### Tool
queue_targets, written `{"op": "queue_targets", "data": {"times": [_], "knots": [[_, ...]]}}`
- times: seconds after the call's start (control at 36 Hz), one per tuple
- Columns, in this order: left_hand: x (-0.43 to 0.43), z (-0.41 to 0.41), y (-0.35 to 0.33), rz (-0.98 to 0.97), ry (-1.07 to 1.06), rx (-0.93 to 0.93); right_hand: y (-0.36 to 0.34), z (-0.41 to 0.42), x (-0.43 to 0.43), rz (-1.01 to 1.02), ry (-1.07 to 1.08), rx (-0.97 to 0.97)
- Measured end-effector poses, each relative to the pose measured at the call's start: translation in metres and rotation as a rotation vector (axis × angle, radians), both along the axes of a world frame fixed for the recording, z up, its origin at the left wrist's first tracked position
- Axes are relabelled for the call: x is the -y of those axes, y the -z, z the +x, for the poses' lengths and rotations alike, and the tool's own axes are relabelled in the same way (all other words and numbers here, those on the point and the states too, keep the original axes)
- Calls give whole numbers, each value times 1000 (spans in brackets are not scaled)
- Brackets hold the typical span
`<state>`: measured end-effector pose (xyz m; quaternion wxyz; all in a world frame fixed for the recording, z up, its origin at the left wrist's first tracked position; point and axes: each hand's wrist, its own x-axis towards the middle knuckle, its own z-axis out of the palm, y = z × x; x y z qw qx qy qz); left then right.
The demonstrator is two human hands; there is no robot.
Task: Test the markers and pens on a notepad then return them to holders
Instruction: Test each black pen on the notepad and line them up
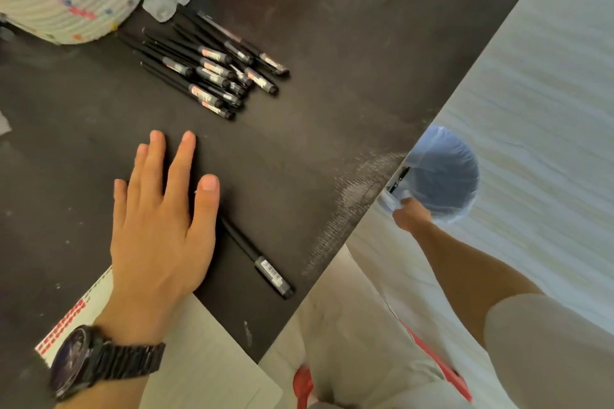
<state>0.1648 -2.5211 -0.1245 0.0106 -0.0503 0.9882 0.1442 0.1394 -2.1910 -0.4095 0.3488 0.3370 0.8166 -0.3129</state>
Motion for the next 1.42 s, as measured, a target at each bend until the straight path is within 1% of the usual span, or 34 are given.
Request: {"op": "queue_targets", "data": {"times": [0.14,0.19,0.25,0.33,0.39,0.47,0.56,0.61,0.75,0.81,0.89,0.97,1.06,1.17,1.25,1.36,1.42], "knots": [[-1,-1,-8,4,11,23,-25,4,-9,0,-32,-92],[2,-3,-16,42,13,43,-39,6,-11,-17,-44,-146],[6,-3,-26,109,4,35,-55,7,-12,-43,-17,-225],[14,11,-39,165,-39,-38,-86,14,-13,-82,32,-397],[22,30,-43,187,-93,-70,-114,28,-14,-143,59,-512],[36,64,-41,207,-197,-99,-171,54,-9,-317,156,-656],[50,100,-31,202,-319,-100,-231,68,5,-404,180,-805],[57,121,-25,216,-387,-114,-267,70,19,-460,129,-902],[65,155,-13,243,-501,-209,-330,44,71,-488,-158,-1077],[67,162,-6,248,-542,-215,-340,24,97,-452,-270,-1114],[68,166,4,178,-541,-210,-345,-12,135,-313,-470,-1128],[68,163,7,126,-535,-198,-349,-51,171,-87,-683,-1107],[70,162,12,122,-538,-170,-351,-82,197,176,-853,-1019],[71,162,9,142,-535,-172,-352,-100,219,381,-959,-911],[69,164,6,158,-535,-183,-350,-102,225,487,-1006,-829],[68,166,5,171,-534,-206,-345,-105,226,478,-986,-793],[68,167,6,173,-532,-216,-346,-104,224,444,-964,-810]]}}
